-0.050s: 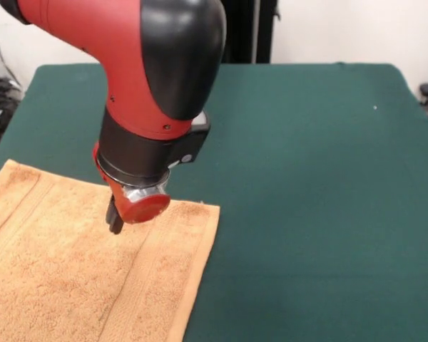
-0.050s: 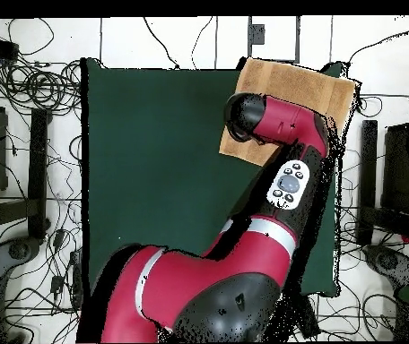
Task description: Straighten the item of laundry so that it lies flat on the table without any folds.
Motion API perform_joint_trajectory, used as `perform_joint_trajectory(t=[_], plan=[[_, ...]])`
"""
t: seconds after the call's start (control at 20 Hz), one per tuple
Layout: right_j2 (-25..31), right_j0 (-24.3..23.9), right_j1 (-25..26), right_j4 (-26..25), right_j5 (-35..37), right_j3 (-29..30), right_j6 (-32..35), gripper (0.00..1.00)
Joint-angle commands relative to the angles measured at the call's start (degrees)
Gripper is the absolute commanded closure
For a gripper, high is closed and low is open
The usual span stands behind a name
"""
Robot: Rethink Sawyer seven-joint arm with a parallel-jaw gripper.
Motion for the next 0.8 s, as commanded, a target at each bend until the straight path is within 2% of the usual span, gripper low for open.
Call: perform_joint_trajectory(t=[0.05, 0.5, 0.8], plan=[[3.60, 2.10, 3.16, -3.27, 8.33, 6.34, 3.69, 1.00], [6.27, 1.09, 1.56, -3.70, 5.95, 9.06, 1.76, 1.00], [5.63, 1.24, 2.43, -4.83, 7.20, 7.78, 3.26, 1.00]])
